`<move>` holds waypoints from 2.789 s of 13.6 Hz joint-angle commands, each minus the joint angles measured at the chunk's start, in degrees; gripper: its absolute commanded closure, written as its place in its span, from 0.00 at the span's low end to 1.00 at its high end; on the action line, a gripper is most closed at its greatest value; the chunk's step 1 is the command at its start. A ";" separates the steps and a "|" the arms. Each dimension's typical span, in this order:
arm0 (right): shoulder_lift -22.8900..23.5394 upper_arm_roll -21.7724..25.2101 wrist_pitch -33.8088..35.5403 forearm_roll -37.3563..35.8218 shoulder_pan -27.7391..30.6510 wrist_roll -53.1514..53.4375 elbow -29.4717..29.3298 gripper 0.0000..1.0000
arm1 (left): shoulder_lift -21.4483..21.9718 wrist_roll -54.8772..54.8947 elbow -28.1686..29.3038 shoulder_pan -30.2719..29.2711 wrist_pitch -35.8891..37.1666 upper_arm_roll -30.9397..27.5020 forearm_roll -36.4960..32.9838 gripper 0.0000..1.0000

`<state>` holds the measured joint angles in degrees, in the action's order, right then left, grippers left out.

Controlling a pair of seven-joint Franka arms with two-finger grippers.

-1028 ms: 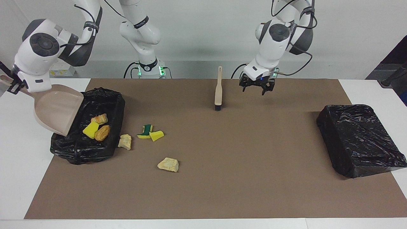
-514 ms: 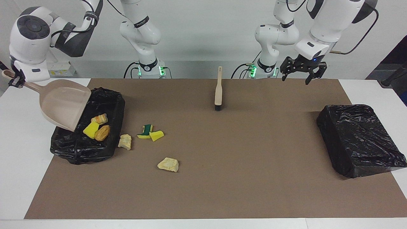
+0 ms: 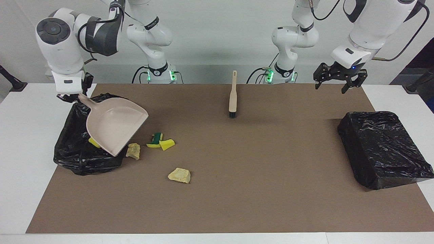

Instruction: Sweep and dump trash in bin

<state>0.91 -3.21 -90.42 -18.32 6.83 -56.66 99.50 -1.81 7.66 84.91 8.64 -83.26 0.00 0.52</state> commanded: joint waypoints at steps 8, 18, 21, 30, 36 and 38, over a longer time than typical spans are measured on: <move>4.44 -0.04 -1.85 14.54 -22.19 59.43 -0.63 1.00 | 1.54 0.17 -0.44 -0.47 1.69 0.53 -0.79 0.00; 26.03 -0.13 -12.66 21.40 -41.00 95.66 -16.23 1.00 | 1.72 0.25 -0.45 -0.55 1.61 0.53 -0.79 0.00; 32.65 -0.22 -16.44 21.57 -42.60 98.32 -22.33 1.00 | 1.72 0.17 -0.45 -0.47 1.61 0.53 -0.79 0.00; 28.29 -1.01 -17.42 27.55 -42.42 100.17 -19.19 0.00 | 1.81 -0.01 -0.18 -0.46 1.43 0.53 -0.79 0.00; 13.79 -1.54 -18.03 28.69 -45.93 104.74 0.75 0.00 | 1.90 -0.27 1.48 0.50 -1.72 0.62 -0.43 0.00; 9.31 -1.45 -21.52 28.69 -49.44 107.97 8.30 0.00 | 1.81 -2.19 3.15 1.11 -5.40 1.49 -0.43 0.00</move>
<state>16.76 -4.63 -107.37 9.12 -40.32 48.03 97.48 -0.75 7.33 85.34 8.73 -84.90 1.10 0.52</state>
